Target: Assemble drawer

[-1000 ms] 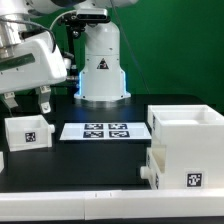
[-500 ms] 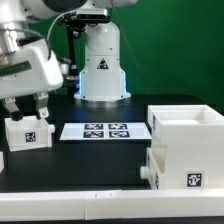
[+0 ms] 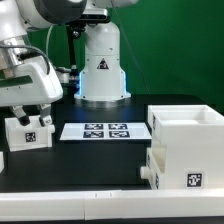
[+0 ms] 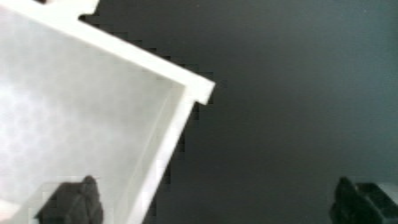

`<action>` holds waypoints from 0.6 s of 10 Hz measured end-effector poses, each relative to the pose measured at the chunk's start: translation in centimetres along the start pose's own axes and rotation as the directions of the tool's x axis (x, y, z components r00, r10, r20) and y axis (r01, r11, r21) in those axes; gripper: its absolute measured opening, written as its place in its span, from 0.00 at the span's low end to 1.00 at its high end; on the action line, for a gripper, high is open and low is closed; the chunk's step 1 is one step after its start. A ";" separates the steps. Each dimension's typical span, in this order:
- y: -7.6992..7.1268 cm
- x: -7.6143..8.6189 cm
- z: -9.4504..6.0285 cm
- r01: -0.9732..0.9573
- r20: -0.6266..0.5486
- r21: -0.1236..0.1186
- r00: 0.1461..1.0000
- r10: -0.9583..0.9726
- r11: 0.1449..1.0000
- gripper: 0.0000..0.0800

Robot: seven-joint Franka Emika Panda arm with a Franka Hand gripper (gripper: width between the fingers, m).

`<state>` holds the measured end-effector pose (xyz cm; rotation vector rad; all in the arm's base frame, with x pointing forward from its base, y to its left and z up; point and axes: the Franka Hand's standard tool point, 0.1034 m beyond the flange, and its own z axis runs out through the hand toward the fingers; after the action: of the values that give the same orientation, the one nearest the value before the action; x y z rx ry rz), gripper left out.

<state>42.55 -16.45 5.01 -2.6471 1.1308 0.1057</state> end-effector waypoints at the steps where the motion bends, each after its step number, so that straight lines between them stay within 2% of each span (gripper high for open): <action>1: 0.0 0.0 0.1 0.001 0.001 0.000 1.000 -0.001 1.000 0.81; 4: 0.3 -1.4 1.7 -0.072 0.060 -0.002 0.996 0.072 0.997 0.81; 6: -0.2 -1.8 2.7 -0.075 0.074 -0.006 0.994 0.075 0.997 0.81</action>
Offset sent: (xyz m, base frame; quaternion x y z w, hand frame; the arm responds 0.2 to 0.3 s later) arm -0.0171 0.0111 -0.0210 -0.0243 -0.0612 0.1173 0.9909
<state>41.51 -14.36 2.72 -2.5807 1.2066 0.2185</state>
